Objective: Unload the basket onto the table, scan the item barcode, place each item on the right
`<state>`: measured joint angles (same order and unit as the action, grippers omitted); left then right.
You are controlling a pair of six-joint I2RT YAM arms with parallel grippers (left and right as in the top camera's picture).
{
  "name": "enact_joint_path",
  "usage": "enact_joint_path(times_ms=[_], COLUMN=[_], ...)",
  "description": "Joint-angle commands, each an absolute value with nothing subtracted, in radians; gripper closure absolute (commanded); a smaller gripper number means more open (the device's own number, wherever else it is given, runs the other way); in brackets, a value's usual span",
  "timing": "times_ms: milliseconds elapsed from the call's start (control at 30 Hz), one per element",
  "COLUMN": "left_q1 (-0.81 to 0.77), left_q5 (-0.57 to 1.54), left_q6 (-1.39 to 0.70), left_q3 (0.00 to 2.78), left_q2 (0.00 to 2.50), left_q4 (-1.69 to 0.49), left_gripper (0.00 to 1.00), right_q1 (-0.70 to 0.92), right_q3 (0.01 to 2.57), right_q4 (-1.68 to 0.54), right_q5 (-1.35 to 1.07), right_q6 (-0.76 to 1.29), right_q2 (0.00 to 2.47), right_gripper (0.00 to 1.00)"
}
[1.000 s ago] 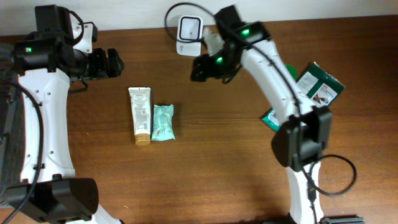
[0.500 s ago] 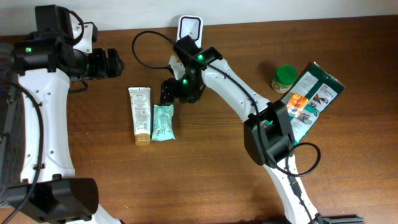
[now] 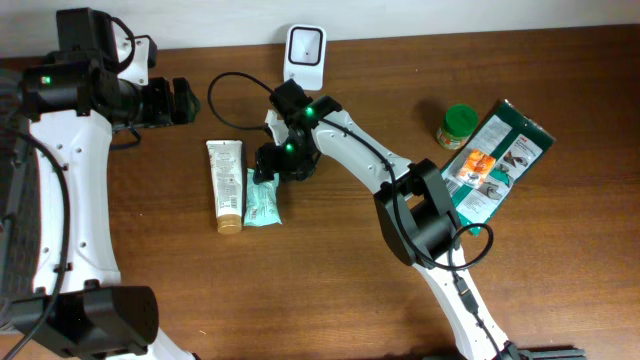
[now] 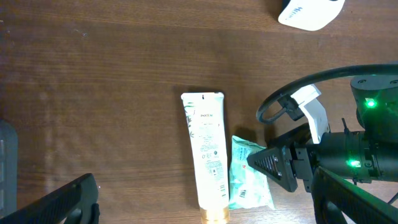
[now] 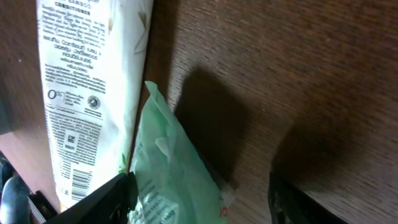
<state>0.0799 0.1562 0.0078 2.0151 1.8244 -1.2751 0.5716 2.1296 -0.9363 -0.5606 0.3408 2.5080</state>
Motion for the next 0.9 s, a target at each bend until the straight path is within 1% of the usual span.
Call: enact_joint_path(times_ms=[0,33,100,133,167,200,267,367,500,633,700,767,833,867], left_q1=[0.083,0.083,0.083,0.083,0.083,0.083,0.083,0.083,0.083,0.083,0.083,0.083,0.083,0.083], left_q5=[0.156,0.156,0.156,0.156,0.156,0.156,0.156,0.156,0.156,0.156,0.156,0.156,0.156,0.156], left_q6=[0.020,0.020,0.020,0.020,0.020,0.020,0.020,0.020,0.020,0.020,0.020,0.020,0.020,0.020], left_q3=[2.030,2.030,2.030,2.030,2.030,2.030,2.030,2.030,2.030,2.030,2.030,2.030,2.030,2.030], left_q2=[1.820,1.820,1.820,1.820,1.820,1.820,1.820,1.820,1.820,1.820,1.820,1.820,1.820,1.820], left_q4=[-1.274,-1.274,-1.274,-1.274,-1.274,-1.274,-1.274,-1.274,-1.274,-1.274,-1.274,-1.274,-1.274,-1.274], left_gripper=[0.01,0.01,0.01,0.01,0.01,0.01,0.01,0.01,0.01,0.01,0.01,0.01,0.01,0.01], right_q1=[0.579,0.579,0.578,0.576,0.576,0.575,0.563,0.528,0.448,0.369,0.347,0.340,0.342,0.350], right_q3=[2.087,2.071,2.052,2.051,2.051,2.051,2.056,2.094,2.184,2.216,2.214,2.205,2.198,2.197], right_q4=[-0.916,-0.902,-0.884,-0.883,-0.883,-0.886,-0.917,-0.982,-1.141,-1.243,-1.270,-1.278,-1.255,-1.246], right_q5=[-0.568,-0.568,-0.567,-0.562,-0.547,-0.517,-0.458,-0.459,-0.458,-0.463,-0.479,-0.478,-0.478,-0.477], right_q6=[0.343,0.342,0.342,0.342,0.342,0.341,0.308,0.267,0.122,0.109,0.128,0.219,0.316,0.356], right_q2=[2.527,2.527,2.527,2.527,2.527,2.527,2.523,2.505,2.444,2.413,2.413,2.414,2.414,2.414], right_gripper=[0.36,0.37,0.44,0.52,0.65,0.73,0.82,0.83,0.84,0.84,0.87,0.92,0.92,0.90])
